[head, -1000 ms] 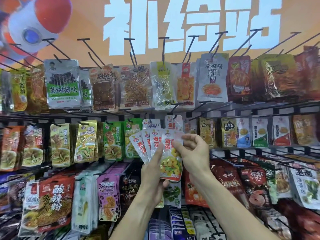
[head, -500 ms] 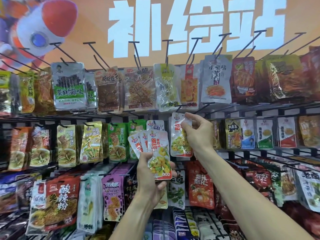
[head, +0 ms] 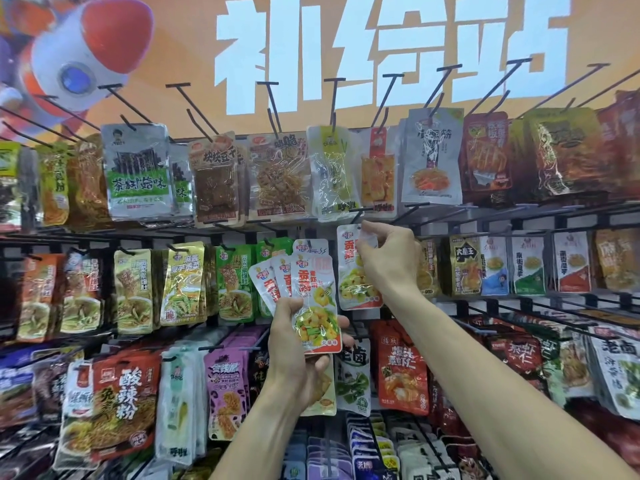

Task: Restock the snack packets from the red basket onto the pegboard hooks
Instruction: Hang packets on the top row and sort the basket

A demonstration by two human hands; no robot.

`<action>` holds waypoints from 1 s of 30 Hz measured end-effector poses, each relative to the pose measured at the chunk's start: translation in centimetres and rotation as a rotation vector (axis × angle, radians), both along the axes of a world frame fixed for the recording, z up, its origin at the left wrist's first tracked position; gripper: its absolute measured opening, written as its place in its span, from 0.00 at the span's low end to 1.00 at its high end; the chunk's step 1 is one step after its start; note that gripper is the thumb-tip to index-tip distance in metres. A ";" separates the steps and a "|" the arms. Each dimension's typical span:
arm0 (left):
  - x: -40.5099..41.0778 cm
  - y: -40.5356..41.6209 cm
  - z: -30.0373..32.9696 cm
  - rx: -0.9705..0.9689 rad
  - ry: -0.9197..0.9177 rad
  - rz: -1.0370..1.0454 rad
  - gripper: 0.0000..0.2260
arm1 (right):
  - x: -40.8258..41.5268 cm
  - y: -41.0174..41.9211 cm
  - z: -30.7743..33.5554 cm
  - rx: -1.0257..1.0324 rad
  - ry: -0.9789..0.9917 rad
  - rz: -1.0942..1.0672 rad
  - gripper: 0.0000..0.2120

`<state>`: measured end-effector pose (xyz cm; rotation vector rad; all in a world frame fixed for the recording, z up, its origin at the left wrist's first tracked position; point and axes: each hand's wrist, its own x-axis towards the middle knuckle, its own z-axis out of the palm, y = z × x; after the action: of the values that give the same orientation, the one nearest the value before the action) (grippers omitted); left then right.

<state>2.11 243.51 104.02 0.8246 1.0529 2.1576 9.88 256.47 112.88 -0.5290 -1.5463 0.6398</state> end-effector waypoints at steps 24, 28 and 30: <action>-0.1 -0.6 0.6 0.004 0.028 0.000 0.20 | -1.6 1.7 0.4 -0.258 0.230 0.203 0.12; 0.0 -0.5 0.6 -0.017 0.042 -0.013 0.20 | -1.1 2.1 -0.1 -0.187 0.211 0.236 0.16; 0.0 -0.5 0.6 -0.023 0.052 -0.016 0.20 | -1.2 2.2 -0.1 -0.168 0.218 0.233 0.15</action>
<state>2.12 243.03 104.60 0.8798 1.0907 2.1171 8.71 258.71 112.75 -0.3920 -1.3647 0.9800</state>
